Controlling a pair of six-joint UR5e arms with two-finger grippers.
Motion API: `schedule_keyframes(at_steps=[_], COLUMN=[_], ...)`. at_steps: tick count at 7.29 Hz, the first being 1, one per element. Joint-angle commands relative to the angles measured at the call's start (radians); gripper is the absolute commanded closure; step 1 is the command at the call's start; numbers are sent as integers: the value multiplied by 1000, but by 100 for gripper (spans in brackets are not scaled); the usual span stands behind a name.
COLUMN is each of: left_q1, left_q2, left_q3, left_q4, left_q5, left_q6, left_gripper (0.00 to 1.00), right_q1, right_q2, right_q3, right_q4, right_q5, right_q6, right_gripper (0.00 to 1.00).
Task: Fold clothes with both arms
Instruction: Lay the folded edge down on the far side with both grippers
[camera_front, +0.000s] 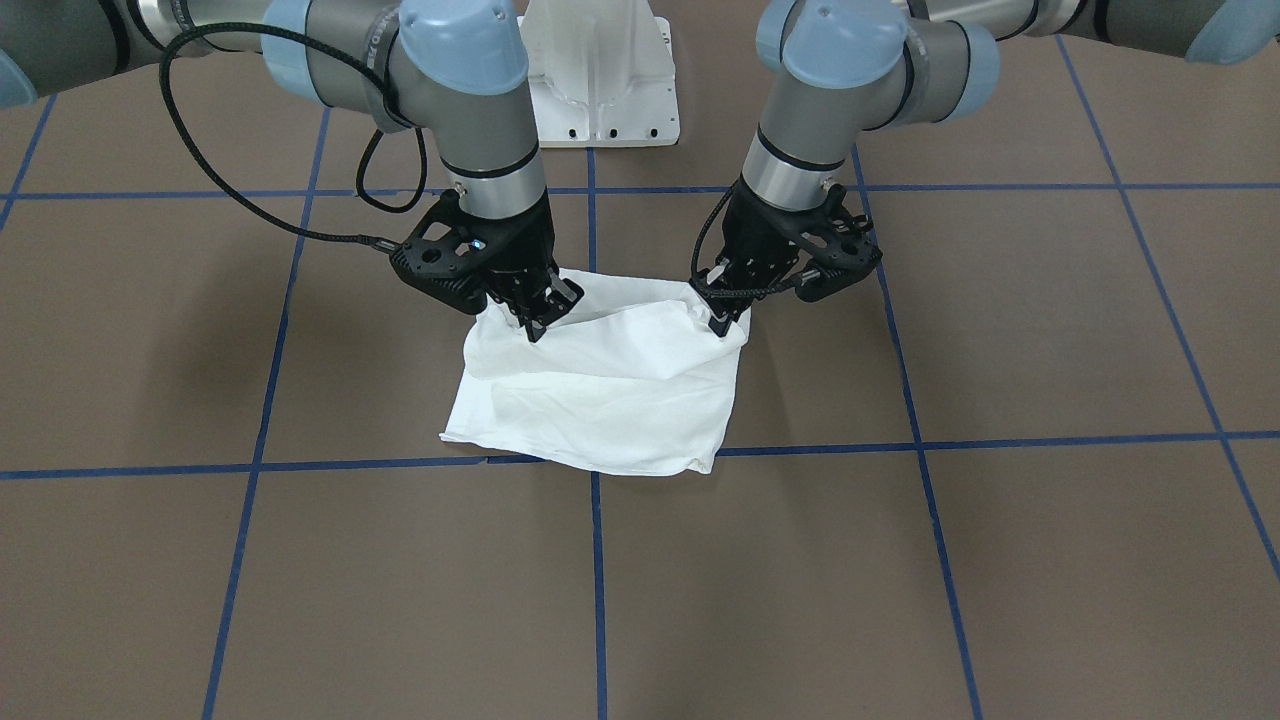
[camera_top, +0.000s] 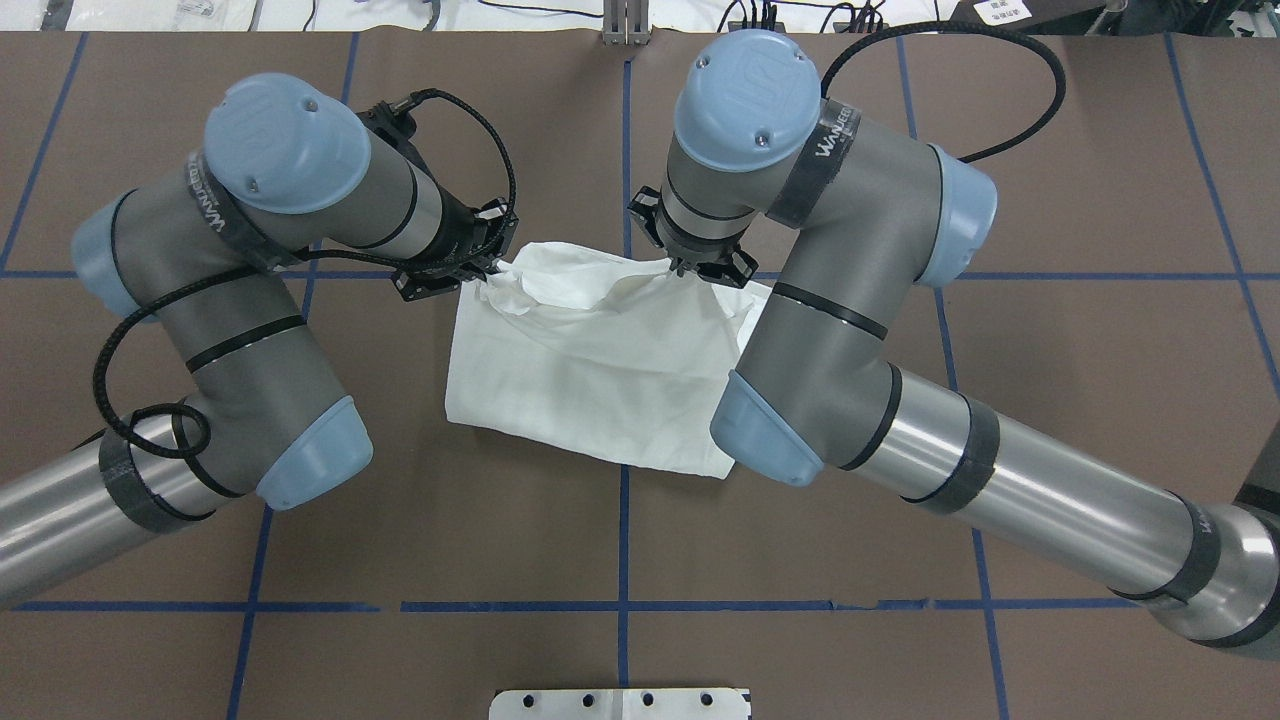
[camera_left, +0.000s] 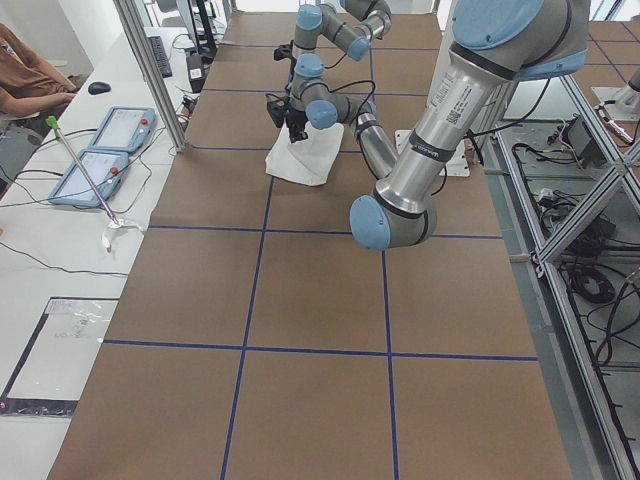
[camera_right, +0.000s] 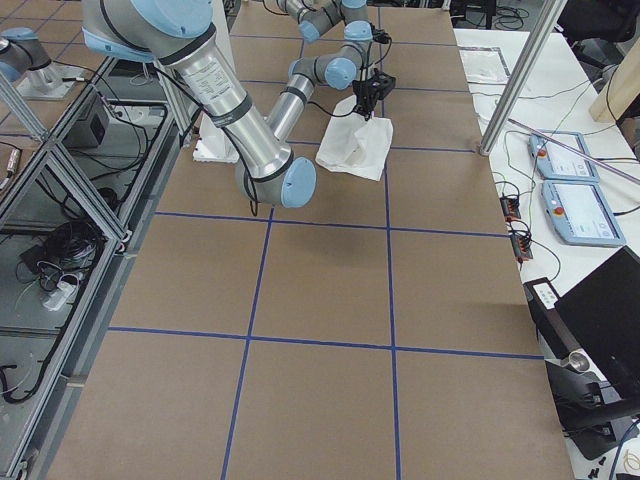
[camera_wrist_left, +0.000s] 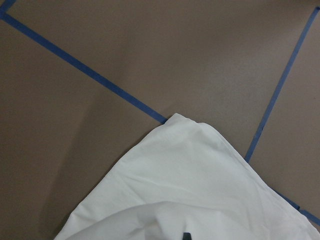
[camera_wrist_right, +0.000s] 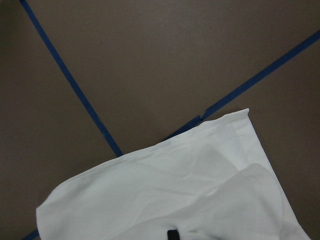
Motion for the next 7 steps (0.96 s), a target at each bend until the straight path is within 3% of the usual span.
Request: schedule_keyframes(at_steps=[1,4,5,6,7], left_q1=[-25,-32,-33,-36,-61], left_q2=[-42,-88,-99,-102,-110], left_q3=[148,295,309,313,322], left_q4=[-103,-223,-223,-226,-227], left_q5=[1,4,4,4,4], left_q6=[-5,-42,-60,-61,-85], left_gripper=[100,100,80,1,0], right_q1=[37,42,44,45,62], right_q2=[42,67,69,69,70], right_q3=[-172,-326,-326,-325,-326], right_q4=[119,256,261,264,279], right_q5=[30,38,45,50,79], right_q6=[5,5,5,5,4], right_gripper=[100,100,100,2,0])
